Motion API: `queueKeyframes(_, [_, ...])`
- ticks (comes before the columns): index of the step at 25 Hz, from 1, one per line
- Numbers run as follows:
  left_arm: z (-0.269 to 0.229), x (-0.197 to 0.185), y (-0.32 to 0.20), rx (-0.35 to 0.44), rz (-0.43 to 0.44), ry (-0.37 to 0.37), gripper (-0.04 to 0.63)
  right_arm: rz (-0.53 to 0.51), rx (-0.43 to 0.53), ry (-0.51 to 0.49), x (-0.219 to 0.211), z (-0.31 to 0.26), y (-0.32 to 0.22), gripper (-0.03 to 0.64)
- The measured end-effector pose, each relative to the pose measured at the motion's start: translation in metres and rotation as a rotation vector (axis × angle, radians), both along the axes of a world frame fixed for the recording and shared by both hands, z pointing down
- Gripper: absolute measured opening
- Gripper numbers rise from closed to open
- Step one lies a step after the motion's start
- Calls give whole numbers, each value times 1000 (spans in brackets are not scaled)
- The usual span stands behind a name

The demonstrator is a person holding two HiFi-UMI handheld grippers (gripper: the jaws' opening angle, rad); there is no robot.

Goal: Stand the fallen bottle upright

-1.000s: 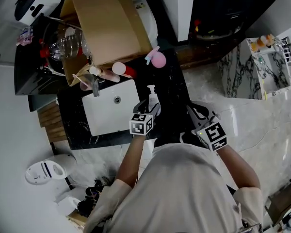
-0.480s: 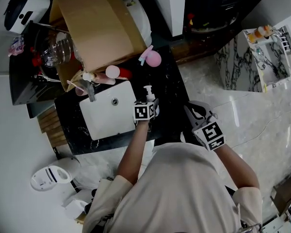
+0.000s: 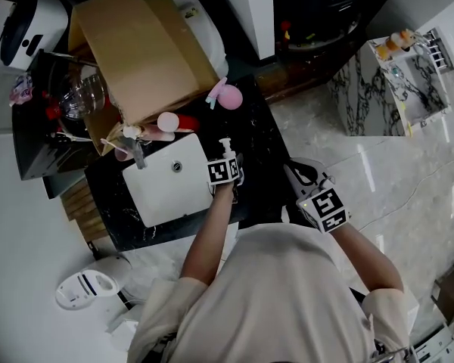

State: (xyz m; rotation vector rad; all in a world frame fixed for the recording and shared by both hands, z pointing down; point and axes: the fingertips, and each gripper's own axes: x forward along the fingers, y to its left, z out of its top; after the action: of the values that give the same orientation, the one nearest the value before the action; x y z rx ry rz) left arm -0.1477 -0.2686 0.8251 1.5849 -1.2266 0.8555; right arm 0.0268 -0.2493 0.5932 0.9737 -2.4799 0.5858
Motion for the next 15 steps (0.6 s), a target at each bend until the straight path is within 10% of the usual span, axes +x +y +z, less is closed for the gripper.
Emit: queueKeyframes(15, [-28, -3, 10, 160, 6, 8, 256, -43, 24, 14, -6, -6, 12, 34])
